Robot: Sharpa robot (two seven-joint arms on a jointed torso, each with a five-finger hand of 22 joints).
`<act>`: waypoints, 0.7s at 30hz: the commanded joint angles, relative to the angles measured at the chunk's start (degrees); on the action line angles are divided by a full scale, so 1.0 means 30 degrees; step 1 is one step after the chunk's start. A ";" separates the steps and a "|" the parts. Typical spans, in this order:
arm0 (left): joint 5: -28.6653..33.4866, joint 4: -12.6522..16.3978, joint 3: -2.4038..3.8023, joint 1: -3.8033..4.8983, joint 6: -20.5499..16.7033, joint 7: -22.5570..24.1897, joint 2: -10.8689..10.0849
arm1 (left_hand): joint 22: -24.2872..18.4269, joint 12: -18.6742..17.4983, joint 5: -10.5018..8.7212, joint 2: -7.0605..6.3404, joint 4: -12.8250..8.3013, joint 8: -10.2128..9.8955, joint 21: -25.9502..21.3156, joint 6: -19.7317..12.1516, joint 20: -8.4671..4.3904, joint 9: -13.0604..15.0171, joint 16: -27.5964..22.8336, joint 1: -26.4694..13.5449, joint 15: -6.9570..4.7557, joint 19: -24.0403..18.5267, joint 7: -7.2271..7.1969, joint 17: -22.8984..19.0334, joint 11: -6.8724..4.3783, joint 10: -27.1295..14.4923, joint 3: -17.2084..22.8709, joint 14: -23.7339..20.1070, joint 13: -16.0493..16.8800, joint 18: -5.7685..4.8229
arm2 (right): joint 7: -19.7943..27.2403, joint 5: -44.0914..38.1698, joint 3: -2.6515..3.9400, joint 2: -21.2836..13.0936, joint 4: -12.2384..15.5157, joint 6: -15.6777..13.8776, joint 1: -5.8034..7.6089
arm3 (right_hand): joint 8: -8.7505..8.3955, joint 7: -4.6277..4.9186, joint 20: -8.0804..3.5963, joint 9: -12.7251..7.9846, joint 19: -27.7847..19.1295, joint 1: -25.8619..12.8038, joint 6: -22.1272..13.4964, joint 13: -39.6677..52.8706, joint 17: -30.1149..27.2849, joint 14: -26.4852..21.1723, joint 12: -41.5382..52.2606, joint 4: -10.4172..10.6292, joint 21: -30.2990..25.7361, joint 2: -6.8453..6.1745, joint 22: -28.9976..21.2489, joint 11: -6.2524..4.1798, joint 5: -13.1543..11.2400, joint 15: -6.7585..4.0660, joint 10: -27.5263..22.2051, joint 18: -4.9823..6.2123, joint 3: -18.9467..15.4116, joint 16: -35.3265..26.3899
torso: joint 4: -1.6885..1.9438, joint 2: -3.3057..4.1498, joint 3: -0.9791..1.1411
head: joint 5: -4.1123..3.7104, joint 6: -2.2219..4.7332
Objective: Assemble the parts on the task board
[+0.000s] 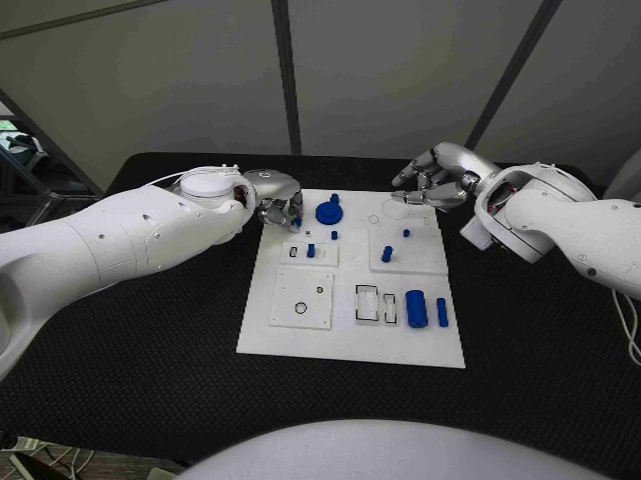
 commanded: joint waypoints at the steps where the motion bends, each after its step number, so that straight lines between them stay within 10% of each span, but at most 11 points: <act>1: 0.0096 0.0009 -0.0005 0.0010 0.0424 -0.0045 -0.0023 | 0.0028 -0.0108 -0.0063 -0.0133 0.0015 0.0049 -0.0061 0.0132 -0.0102 -0.0021 0.0074 -0.0102 -0.0078 -0.0006 0.0022 -0.0031 -0.0042 0.0098 -0.0167 -0.0039 -0.0035 0.0064 | 0.0077 0.0024 0.0012 -0.0006 0.0028 0.0100 0.0026 | 0.0107 -0.0072 -0.0053 -0.0014 0.0075 0.0005 0.0003 0.0014 0.0033 0.0626 0.0078 -0.0007 -0.0070 0.0107 0.0019 -0.0033 0.0061 -0.0139 0.0046 0.0181 0.0126 -0.0095 | 0.0019 -0.0009 -0.0002 | 0.0023 0.0007; 21: 0.0581 0.0067 -0.0005 0.0010 -0.0133 0.0650 -0.0185 | 0.0954 -0.1722 -0.0053 0.2015 -0.0248 0.0138 0.0446 0.1300 -0.0415 0.0019 0.0212 0.0920 -0.0302 0.0029 -0.0052 -0.0021 -0.0302 0.2327 0.1965 0.0258 -0.1016 0.0058 | 0.0109 0.0024 0.0012 -0.0009 0.0038 0.0089 0.0024 | 0.0117 -0.0072 -0.0054 -0.0013 0.0063 -0.0001 0.0006 0.0017 0.0029 0.0626 0.0086 -0.0004 -0.0093 0.0111 -0.0009 -0.0032 0.0061 -0.0140 0.0046 0.0186 0.0137 -0.0104 | 0.0017 -0.0009 0.0002 | 0.0006 0.0031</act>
